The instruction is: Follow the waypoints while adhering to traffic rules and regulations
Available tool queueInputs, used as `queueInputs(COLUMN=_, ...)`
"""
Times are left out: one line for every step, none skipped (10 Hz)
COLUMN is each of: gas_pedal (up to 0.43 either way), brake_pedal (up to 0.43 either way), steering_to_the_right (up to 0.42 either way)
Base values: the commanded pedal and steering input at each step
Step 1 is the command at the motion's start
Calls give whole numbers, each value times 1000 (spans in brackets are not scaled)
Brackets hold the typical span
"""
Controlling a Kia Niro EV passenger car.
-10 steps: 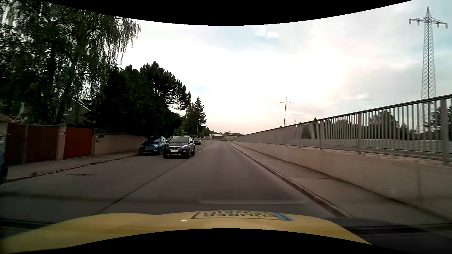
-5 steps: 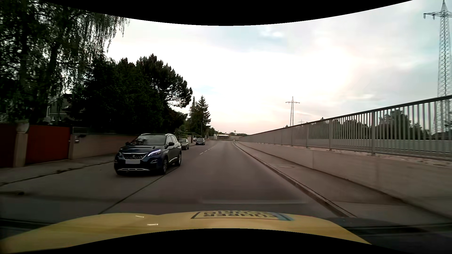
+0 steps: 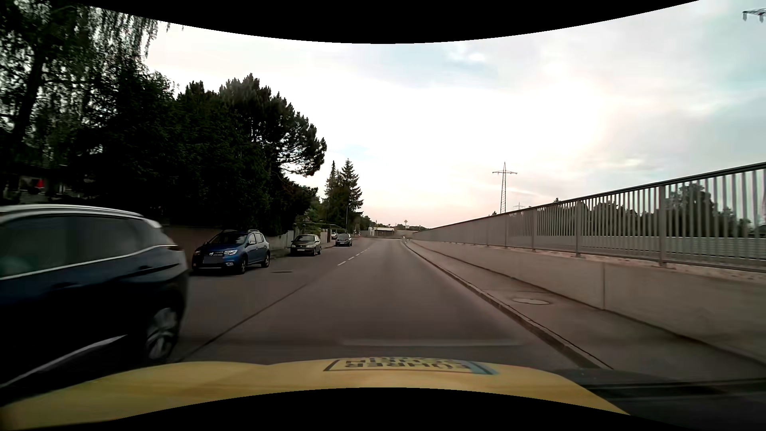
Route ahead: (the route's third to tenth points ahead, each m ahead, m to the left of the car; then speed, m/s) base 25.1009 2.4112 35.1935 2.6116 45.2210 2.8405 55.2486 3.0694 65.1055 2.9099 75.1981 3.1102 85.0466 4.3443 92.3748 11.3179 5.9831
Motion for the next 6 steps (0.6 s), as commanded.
queueInputs(gas_pedal=67, brake_pedal=0, steering_to_the_right=-19)
queueInputs(gas_pedal=59, brake_pedal=0, steering_to_the_right=-16)
queueInputs(gas_pedal=47, brake_pedal=0, steering_to_the_right=-14)
queueInputs(gas_pedal=47, brake_pedal=0, steering_to_the_right=-14)
queueInputs(gas_pedal=47, brake_pedal=0, steering_to_the_right=-14)
queueInputs(gas_pedal=47, brake_pedal=0, steering_to_the_right=-12)
